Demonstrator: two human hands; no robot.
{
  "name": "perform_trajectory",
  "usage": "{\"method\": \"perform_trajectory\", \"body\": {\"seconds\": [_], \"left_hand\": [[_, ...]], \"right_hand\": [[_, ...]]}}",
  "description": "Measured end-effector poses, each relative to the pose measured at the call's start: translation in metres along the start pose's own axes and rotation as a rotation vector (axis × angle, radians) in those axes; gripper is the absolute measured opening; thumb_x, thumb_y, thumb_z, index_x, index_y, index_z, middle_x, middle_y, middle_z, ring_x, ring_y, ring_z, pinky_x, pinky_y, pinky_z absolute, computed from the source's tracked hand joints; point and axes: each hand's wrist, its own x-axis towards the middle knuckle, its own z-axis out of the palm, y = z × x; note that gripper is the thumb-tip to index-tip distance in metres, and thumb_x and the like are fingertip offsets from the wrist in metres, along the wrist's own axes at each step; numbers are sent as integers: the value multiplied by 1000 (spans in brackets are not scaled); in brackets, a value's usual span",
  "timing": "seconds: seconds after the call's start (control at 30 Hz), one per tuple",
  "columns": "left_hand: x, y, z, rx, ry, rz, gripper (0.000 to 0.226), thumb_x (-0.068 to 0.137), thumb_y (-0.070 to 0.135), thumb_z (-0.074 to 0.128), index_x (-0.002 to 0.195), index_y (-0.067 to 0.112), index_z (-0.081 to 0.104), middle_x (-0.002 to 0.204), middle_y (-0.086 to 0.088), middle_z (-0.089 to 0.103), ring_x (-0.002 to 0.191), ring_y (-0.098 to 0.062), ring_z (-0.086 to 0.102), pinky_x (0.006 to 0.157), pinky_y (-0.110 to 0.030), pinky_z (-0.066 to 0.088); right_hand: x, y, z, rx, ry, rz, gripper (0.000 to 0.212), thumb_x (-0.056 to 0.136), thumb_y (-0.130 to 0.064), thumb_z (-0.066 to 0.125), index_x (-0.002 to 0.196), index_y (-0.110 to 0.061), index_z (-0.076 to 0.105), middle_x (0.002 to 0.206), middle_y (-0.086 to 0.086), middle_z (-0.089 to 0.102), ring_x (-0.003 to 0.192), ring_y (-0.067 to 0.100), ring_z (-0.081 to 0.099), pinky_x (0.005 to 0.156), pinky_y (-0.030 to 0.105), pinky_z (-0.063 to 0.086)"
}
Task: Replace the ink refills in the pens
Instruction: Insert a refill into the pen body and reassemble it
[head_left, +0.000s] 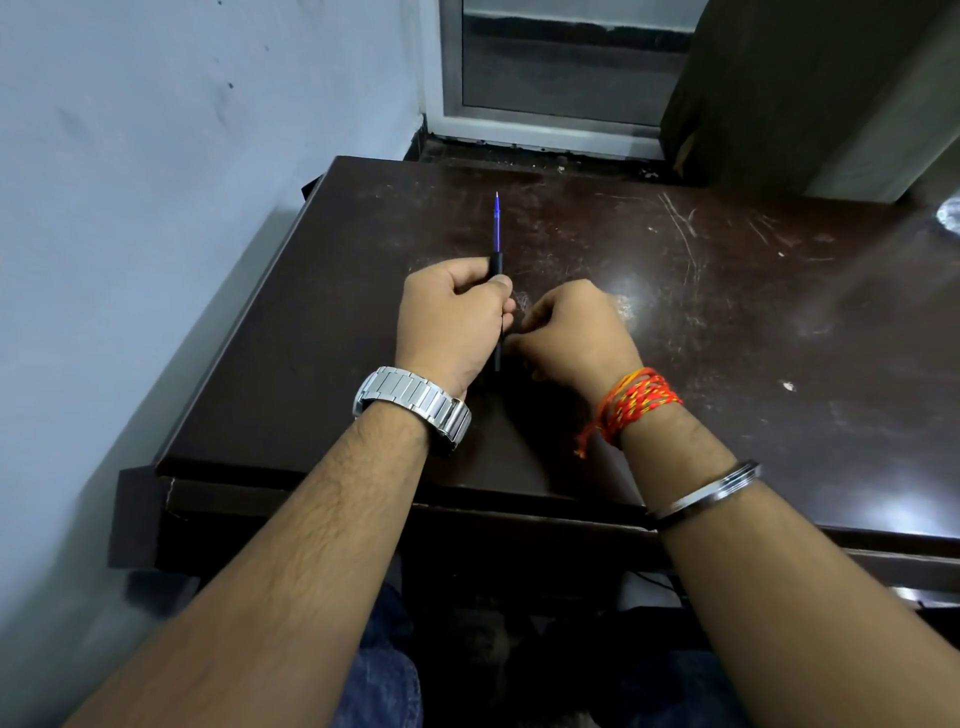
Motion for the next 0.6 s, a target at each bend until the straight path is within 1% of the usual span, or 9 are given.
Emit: {"method": "perform_trajectory", "body": {"seconds": [0.07,0.13,0.2,0.27,0.3,0.33,0.4,0.47,0.6], "left_hand": [[0,0,0,-10,-10,5,35,85,1,64,69,31,73,61,9,67,68,-13,70,70,-34,62],[-1,0,1,-7,-32,9,32,86,-1,62,79,29,70,67,5,67,67,-14,69,69,-33,61],[-1,1,2,-12,-66,-5,31,87,-4,60,79,24,69,66,3,67,66,-15,68,71,-36,62],[-2,2,3,-26,-103,-30,31,88,-5,58,77,22,69,64,4,68,64,-15,67,70,-39,60],[-3,2,3,-28,-126,-43,31,89,-5,56,79,21,68,66,3,68,63,-14,67,70,-38,60],[-4,3,4,-23,-154,-55,29,90,-4,55,81,21,68,70,2,68,63,-13,67,69,-36,61],[-8,4,6,-3,-222,-76,29,91,-3,53,83,20,68,73,0,68,62,-13,67,66,-31,61],[-12,4,8,22,-281,-95,31,92,-4,51,81,20,68,72,0,67,61,-13,66,64,-29,60],[-15,5,11,39,-328,-106,32,94,-5,48,82,17,69,72,-1,64,61,-14,64,65,-31,59]], "right_hand": [[1,0,-1,-38,3,13,24,78,-22,72,81,2,71,78,21,71,72,31,70,58,35,58],[1,0,-4,-54,10,28,27,79,-27,72,79,1,70,78,19,70,68,29,68,51,26,49],[2,1,-9,-1,115,11,28,82,-31,68,74,-4,73,72,17,71,68,28,69,56,28,50],[6,1,-16,222,279,12,24,81,-26,63,67,-9,73,66,13,71,66,29,68,65,37,56],[7,0,-20,388,341,24,22,80,-22,62,63,-11,71,64,12,69,60,27,64,62,38,55],[7,-1,-24,560,378,35,22,81,-17,62,61,-14,69,63,12,65,53,21,58,56,35,50],[7,-5,-30,835,379,34,22,86,-10,65,65,-17,69,68,11,62,47,11,48,45,26,41],[5,-8,-33,996,344,18,14,90,-9,66,77,-14,70,71,7,65,51,9,53,45,22,45],[2,-13,-35,1086,272,-4,11,92,-10,66,85,-17,70,71,1,69,58,12,63,51,25,53]]}}
